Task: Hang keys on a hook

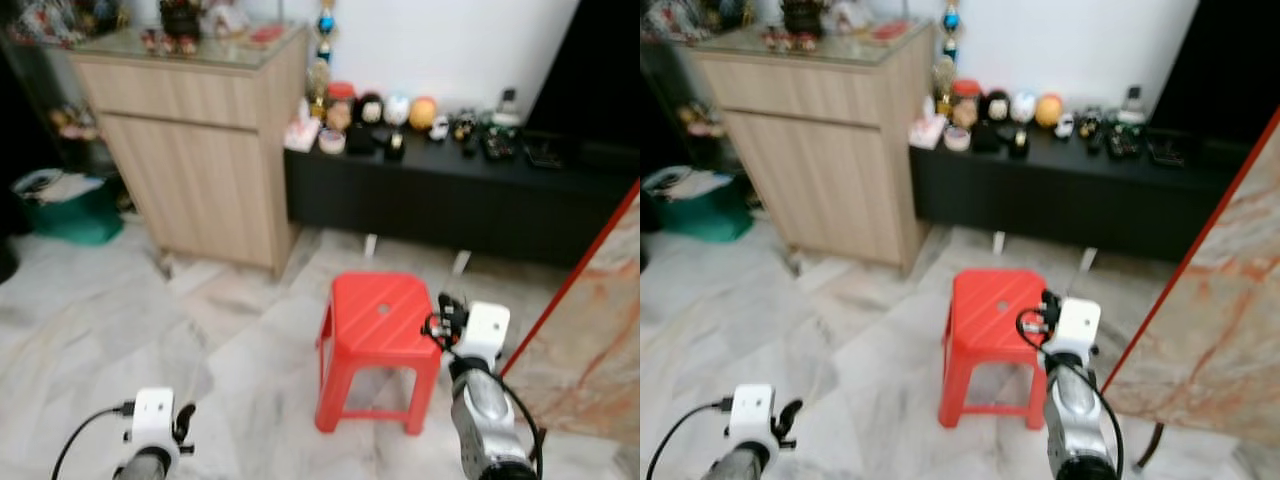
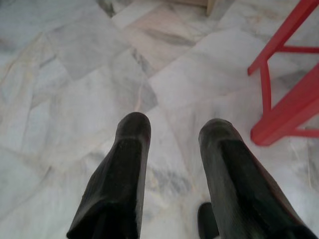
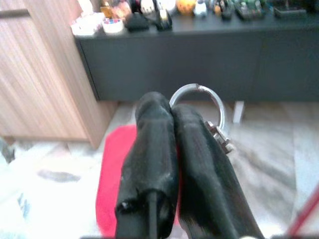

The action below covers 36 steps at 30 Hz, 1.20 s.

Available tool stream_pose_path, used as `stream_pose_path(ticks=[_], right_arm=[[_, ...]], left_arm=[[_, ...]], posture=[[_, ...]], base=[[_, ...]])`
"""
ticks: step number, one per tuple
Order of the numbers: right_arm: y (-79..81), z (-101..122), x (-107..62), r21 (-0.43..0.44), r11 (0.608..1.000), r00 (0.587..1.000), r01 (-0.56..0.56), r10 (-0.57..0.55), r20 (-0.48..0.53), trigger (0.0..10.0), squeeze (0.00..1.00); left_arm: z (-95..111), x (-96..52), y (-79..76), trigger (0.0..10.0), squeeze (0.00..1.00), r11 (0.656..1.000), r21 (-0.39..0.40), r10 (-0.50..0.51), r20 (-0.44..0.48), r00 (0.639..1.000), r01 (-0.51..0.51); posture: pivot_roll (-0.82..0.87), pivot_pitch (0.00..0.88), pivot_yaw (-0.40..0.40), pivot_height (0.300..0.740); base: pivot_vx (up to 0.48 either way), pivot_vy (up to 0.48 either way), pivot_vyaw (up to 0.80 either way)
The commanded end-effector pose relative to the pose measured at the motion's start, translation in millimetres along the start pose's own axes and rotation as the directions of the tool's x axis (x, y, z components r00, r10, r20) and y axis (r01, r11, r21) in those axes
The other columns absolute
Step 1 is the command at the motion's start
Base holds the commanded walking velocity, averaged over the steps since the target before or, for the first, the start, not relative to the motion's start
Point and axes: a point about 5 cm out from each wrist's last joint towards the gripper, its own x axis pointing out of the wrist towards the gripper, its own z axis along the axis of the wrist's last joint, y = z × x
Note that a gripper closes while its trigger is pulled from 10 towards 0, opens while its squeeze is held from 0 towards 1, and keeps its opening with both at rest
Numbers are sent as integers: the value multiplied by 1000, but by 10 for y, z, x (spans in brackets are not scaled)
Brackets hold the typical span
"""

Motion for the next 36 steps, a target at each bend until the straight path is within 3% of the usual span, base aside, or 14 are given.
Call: stream_pose_path(ticks=[1,12,21,24,29,36], right_arm=[[-13,62,31,-1,1000,1000,6,-6,27,10000,0],[-14,60,34,-2,1000,1000,10,-10,27,10000,0],[-39,51,30,-4,1000,999,26,-26,23,10000,0],[-63,39,26,-6,999,999,49,-49,16,10000,0],[-232,-37,-15,37,981,981,190,-189,-33,10000,0],[-243,-58,-13,39,981,981,192,-190,-48,10000,0]], left_arm=[[50,26,20,10000,0,1000,-9,9,13,1000,-9],[43,19,38,10000,0,999,31,17,10,1000,-17],[65,28,27,10000,0,999,38,18,20,1000,-19],[67,30,24,10000,0,999,40,20,20,1000,-21],[68,32,20,10000,0,999,40,21,19,1000,-22],[62,31,16,10000,0,998,55,23,16,1000,-23]], posture=[[15,0,-27,740],[17,0,-28,740],[16,0,-27,740],[14,0,-28,740],[16,0,-26,740],[13,0,-24,740]], base=[[0,0,0],[0,0,0],[0,-347,0],[0,-351,0],[0,-337,0],[0,-328,0]])
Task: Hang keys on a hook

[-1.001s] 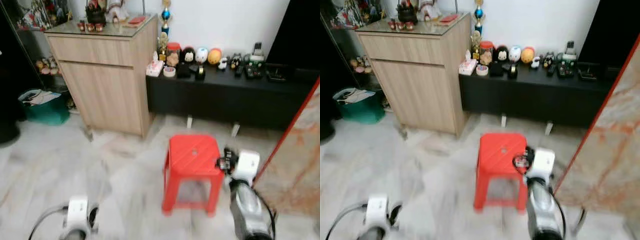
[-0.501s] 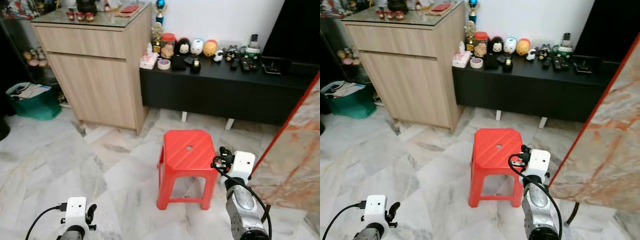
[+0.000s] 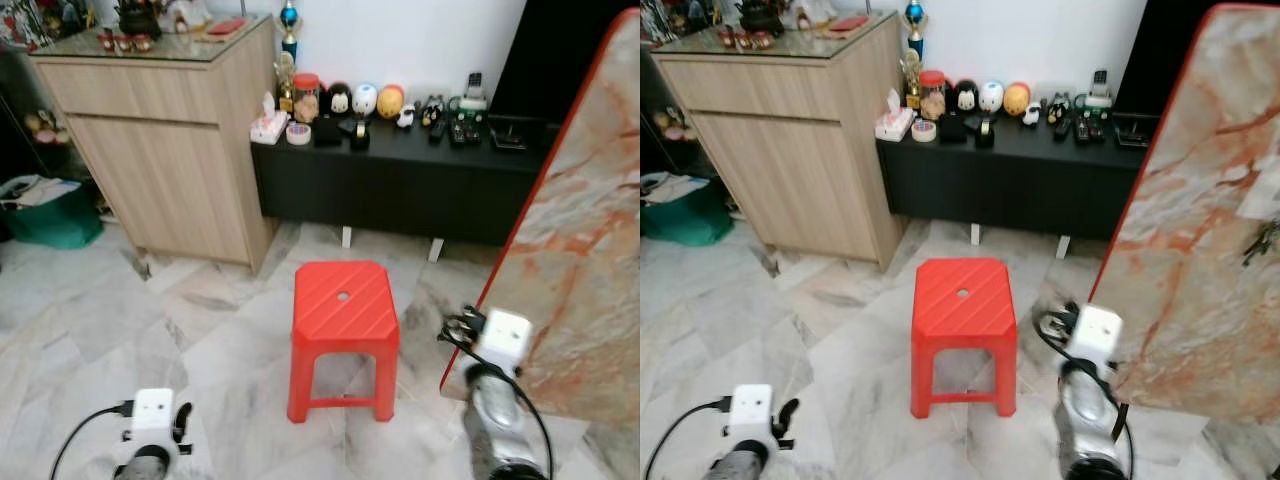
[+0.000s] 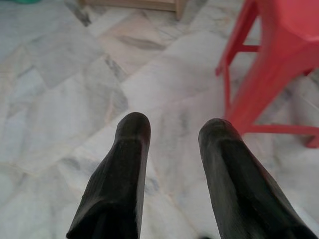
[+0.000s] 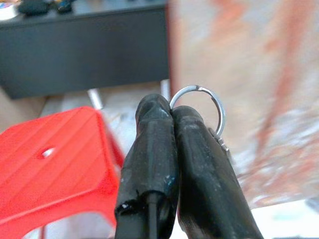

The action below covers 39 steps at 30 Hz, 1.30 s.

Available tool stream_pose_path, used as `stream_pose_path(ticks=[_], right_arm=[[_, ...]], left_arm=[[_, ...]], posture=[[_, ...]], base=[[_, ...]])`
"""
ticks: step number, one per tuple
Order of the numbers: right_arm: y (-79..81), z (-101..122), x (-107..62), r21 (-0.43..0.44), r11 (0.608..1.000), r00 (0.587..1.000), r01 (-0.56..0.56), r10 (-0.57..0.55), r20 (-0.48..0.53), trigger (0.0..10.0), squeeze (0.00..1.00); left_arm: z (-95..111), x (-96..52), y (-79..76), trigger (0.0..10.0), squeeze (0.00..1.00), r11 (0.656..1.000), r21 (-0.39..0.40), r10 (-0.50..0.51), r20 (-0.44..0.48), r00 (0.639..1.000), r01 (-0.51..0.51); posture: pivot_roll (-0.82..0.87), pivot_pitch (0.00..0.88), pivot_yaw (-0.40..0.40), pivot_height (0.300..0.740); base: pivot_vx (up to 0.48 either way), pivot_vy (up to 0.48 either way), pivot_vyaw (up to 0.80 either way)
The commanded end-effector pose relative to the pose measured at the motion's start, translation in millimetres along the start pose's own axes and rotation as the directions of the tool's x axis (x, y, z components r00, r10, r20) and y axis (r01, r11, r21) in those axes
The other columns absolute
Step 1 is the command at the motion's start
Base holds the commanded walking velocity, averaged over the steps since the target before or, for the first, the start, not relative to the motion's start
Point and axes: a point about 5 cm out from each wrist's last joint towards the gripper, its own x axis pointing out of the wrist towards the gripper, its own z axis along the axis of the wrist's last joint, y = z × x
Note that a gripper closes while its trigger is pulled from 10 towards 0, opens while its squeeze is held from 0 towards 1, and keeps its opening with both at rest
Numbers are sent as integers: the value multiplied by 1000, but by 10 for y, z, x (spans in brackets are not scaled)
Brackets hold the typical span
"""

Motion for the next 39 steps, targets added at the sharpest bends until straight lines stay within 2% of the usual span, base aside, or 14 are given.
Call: stream_pose_path(ticks=[1,39], right_arm=[[94,58,24,20,1000,1000,-18,18,24,10000,0],[106,91,44,20,1000,999,-11,10,44,10000,0]], left_arm=[[-21,-10,46,10000,0,1000,25,8,-12,1000,-8],[-8,10,-12,10000,0,999,42,-18,-18,1000,19]], posture=[[13,0,-24,740],[1,0,-8,740]], base=[[0,-326,0],[0,-312,0]])
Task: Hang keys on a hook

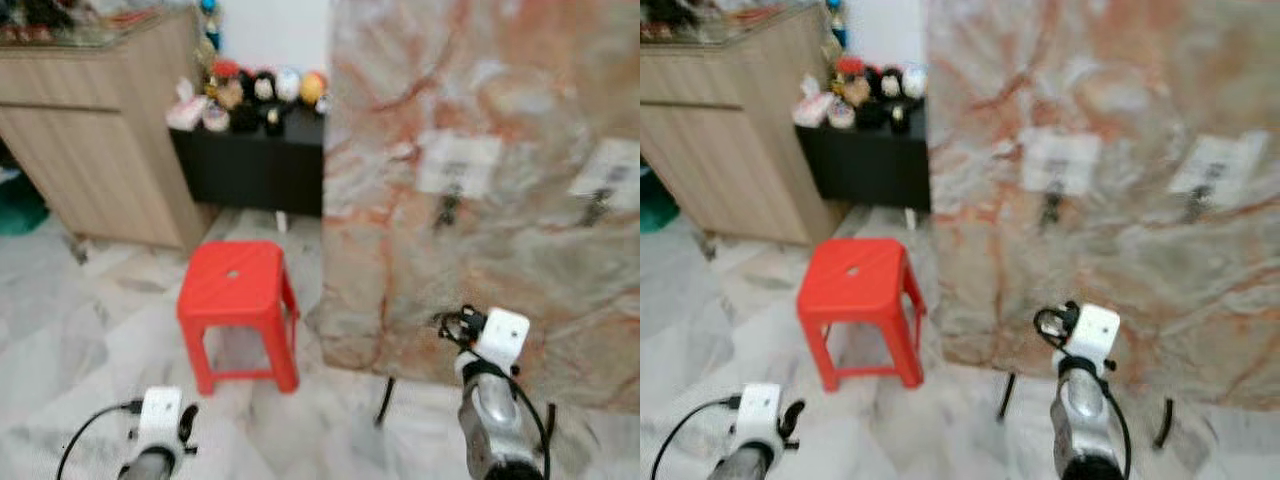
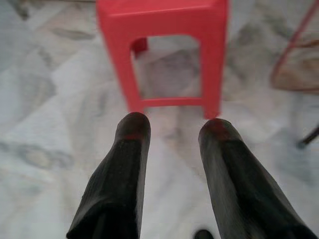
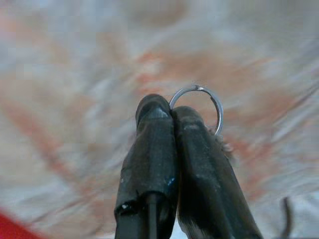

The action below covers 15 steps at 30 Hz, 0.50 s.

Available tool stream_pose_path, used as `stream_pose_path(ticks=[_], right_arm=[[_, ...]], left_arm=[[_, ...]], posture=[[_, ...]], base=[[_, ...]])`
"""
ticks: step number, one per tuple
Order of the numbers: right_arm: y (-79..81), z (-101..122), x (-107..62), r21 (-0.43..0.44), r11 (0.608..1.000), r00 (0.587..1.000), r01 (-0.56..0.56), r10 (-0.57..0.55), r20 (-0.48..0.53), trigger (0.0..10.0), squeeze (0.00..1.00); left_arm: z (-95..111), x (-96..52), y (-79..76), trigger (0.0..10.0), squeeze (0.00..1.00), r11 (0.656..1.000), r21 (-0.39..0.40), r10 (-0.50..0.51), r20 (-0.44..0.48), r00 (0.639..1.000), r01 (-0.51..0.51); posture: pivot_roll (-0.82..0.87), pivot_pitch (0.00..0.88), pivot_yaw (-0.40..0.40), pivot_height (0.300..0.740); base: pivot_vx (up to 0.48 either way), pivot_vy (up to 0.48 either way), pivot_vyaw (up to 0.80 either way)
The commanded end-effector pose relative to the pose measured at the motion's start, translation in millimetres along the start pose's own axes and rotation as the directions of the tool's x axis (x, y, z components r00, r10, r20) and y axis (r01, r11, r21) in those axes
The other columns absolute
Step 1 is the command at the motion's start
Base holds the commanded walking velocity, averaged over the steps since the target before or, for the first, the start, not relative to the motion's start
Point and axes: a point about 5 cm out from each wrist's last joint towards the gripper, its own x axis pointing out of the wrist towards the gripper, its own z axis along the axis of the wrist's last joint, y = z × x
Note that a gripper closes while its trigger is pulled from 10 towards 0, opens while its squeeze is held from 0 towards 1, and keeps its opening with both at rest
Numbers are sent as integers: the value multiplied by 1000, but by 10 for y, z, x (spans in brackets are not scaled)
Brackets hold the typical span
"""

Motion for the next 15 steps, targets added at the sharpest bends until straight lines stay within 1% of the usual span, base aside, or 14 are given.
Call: stream_pose_path(ticks=[1,15], right_arm=[[107,54,23,14,1000,999,-22,22,24,10000,0],[104,93,57,20,1000,999,-15,14,31,10000,0]], left_arm=[[-40,-20,91,10000,0,1000,8,21,-21,1000,-21],[-21,-8,87,10000,0,1000,4,22,-16,1000,-22]], posture=[[1,0,-8,740],[5,0,-7,740]], base=[[0,-307,0],[0,-306,0]])
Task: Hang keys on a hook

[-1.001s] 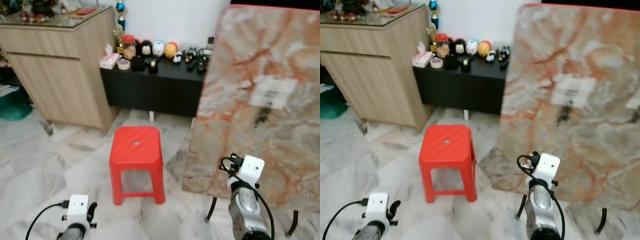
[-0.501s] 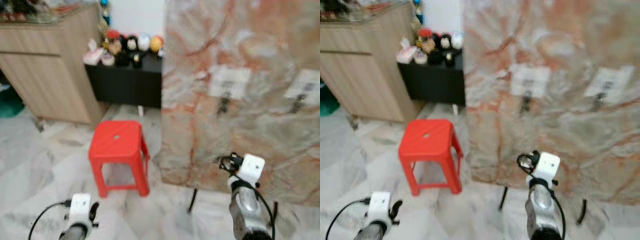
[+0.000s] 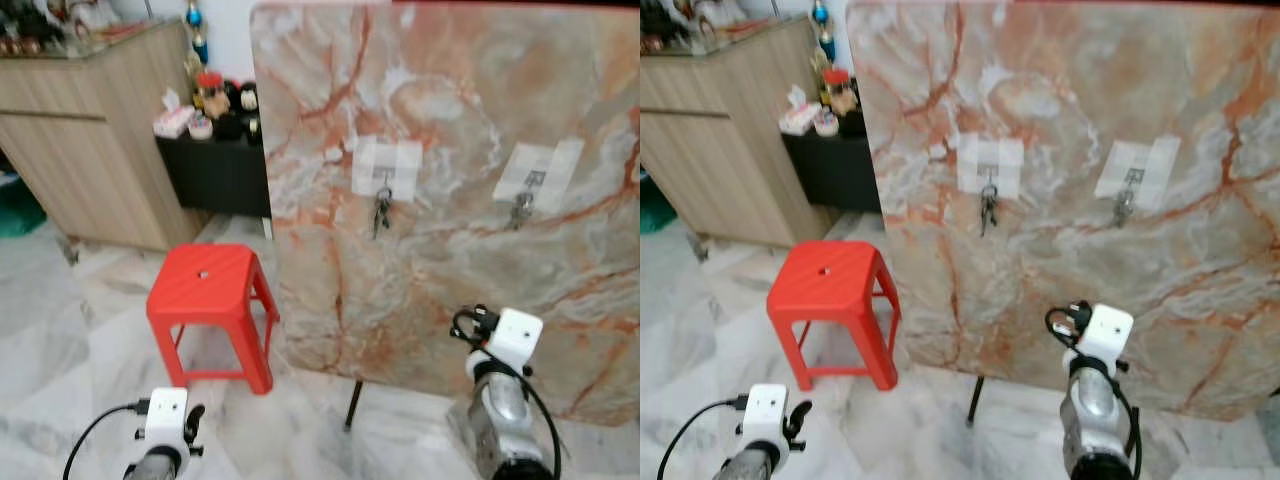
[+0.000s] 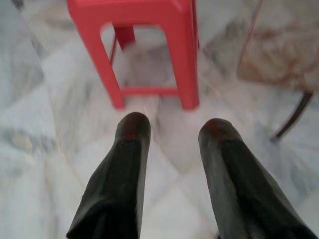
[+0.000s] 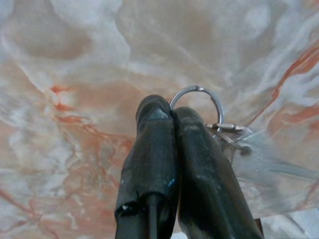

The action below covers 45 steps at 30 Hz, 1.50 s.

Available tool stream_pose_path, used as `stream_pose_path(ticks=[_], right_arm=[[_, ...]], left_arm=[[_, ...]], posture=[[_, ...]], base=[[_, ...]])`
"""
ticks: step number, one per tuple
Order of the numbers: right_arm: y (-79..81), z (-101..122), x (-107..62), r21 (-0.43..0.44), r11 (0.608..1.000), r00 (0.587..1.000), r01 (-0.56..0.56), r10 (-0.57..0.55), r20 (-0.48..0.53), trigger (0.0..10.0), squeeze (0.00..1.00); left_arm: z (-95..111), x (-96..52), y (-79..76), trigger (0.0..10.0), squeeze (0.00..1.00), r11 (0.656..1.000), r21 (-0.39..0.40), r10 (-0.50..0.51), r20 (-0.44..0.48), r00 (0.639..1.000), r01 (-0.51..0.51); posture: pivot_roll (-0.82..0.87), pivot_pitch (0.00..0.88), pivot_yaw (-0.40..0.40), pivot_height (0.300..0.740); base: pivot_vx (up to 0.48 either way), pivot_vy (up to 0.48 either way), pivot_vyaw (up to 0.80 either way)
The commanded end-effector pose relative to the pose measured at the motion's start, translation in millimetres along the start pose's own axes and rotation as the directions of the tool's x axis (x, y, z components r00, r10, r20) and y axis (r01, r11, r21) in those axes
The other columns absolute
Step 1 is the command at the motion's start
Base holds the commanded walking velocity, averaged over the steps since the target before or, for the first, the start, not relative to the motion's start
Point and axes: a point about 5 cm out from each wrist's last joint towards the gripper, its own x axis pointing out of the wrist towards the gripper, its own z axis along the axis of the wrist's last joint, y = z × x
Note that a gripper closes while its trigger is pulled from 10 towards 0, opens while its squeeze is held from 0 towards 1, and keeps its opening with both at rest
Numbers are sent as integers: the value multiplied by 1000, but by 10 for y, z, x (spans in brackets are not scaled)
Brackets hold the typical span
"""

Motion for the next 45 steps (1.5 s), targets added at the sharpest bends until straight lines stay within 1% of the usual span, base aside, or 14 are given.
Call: stream_pose_path(ticks=[1,24,28,30,33,37,40,45], right_arm=[[11,44,21,2,1000,1000,-4,4,18,10000,0],[-12,112,75,6,1000,999,13,-13,33,10000,0],[-23,145,96,7,1000,999,22,-23,41,10000,0],[-20,183,116,6,1000,998,22,-22,54,10000,0],[-7,333,186,1,1000,994,29,-28,106,10000,0],[3,403,215,4,999,991,34,-35,129,10000,0],[39,544,267,12,999,984,41,-43,176,10000,0],[48,576,279,22,999,982,41,-44,184,10000,0]], left_arm=[[20,12,6,10000,0,1000,-2,2,2,1000,-2],[42,22,14,10000,0,1000,-9,7,9,1000,-7],[48,22,25,10000,0,1000,-13,19,14,1000,-19],[47,22,25,10000,0,1000,-16,20,13,1000,-19],[43,22,25,10000,0,1000,-21,14,9,1000,-14],[39,22,26,10000,0,1000,-22,14,7,1000,-13],[41,22,28,10000,0,999,-31,16,10,1000,-16],[37,18,30,10000,0,999,-36,19,11,1000,-18]], posture=[[4,0,-7,740],[1,0,-5,740],[-5,0,-4,740],[-5,0,-3,740],[-8,0,0,740],[-7,0,-1,740],[-2,0,-3,740],[-6,0,-1,740]], base=[[0,-307,0],[0,-306,0],[0,0,0],[0,0,0],[0,0,0],[0,0,0],[0,0,0],[0,0,0]])
